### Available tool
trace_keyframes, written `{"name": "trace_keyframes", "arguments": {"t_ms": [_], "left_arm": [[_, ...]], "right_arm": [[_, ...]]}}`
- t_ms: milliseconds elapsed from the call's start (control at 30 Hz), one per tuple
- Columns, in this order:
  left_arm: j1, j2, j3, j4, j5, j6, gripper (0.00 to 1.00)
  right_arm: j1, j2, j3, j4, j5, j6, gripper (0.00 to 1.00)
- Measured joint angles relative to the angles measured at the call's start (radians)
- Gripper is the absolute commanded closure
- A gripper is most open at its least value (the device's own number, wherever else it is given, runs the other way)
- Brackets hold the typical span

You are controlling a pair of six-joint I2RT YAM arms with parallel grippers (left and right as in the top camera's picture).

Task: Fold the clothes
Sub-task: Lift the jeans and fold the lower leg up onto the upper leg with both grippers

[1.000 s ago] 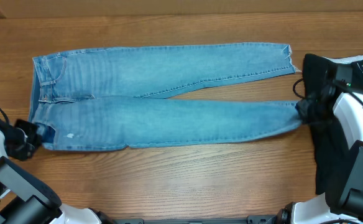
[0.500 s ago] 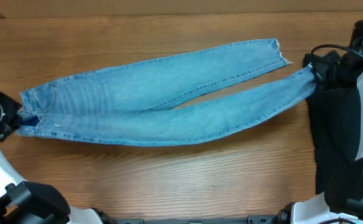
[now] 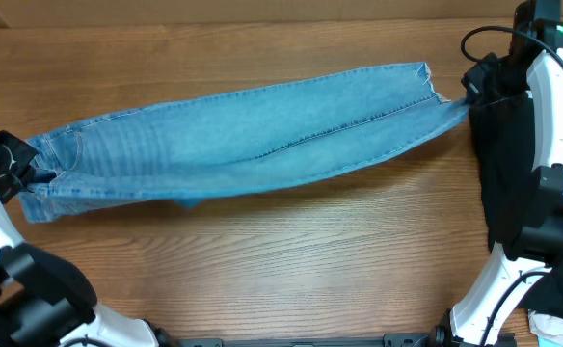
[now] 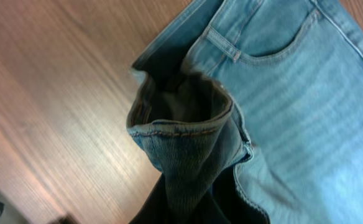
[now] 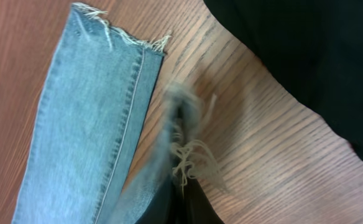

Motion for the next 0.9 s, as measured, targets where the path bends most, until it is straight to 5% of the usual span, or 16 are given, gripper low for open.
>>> {"name": "trace_keyframes", "arguments": {"t_ms": [900], "left_arm": [[0.000, 0.163, 0.000, 0.318, 0.017, -0.026, 0.96]], "right_arm": [[0.087, 0.186, 0.008, 0.432, -0.031, 0.129, 0.96]]}}
